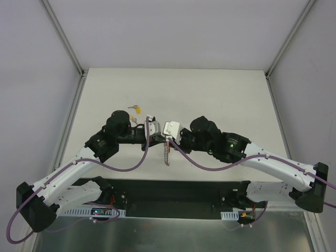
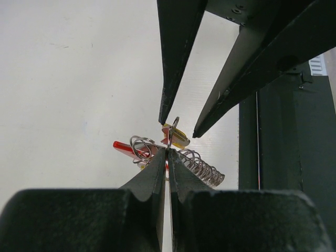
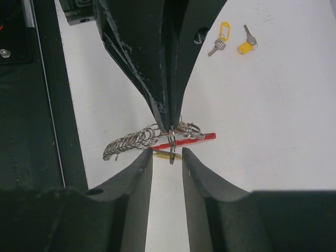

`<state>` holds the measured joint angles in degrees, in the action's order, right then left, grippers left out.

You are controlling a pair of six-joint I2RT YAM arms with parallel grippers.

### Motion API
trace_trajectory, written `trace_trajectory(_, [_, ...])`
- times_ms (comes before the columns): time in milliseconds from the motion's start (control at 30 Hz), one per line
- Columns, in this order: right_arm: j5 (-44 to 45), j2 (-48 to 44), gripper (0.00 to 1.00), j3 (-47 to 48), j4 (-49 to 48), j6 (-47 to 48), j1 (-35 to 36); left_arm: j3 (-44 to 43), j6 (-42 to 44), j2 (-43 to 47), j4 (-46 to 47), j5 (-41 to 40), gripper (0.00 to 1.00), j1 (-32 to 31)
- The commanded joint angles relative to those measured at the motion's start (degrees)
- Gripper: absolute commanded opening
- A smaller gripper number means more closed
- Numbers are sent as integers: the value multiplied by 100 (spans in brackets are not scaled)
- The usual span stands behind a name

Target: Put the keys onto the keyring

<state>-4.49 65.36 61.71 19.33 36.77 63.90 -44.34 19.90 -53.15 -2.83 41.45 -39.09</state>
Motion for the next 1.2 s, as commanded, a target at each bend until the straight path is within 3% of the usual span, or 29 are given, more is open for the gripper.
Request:
trace_trajectory(0, [124, -410, 34, 122, -220, -30, -96, -233, -4, 111, 327, -32, 0, -90])
trace_trajectory(133, [-366, -682, 35, -98, -149, -153, -456, -216, -4, 164, 353, -50, 0, -90])
trace_trajectory(400, [-1782, -789, 28, -467, -571, -320, -1020, -154, -56, 226, 468, -58, 0, -90])
trace_trajectory(767, [-1994, -481, 25, -467, -922, -417, -1055, -110, -144, 305, 591, -181, 0, -81])
trace_trajectory(1100, [-1906, -384, 1, -441, -958, -417, -1055, -93, -162, 296, 617, -199, 0, -90])
trace_trajectory(1167, [-1915, -393, 1, -423, -958, -434, -1046, -93, -153, 287, 617, -234, 0, -90])
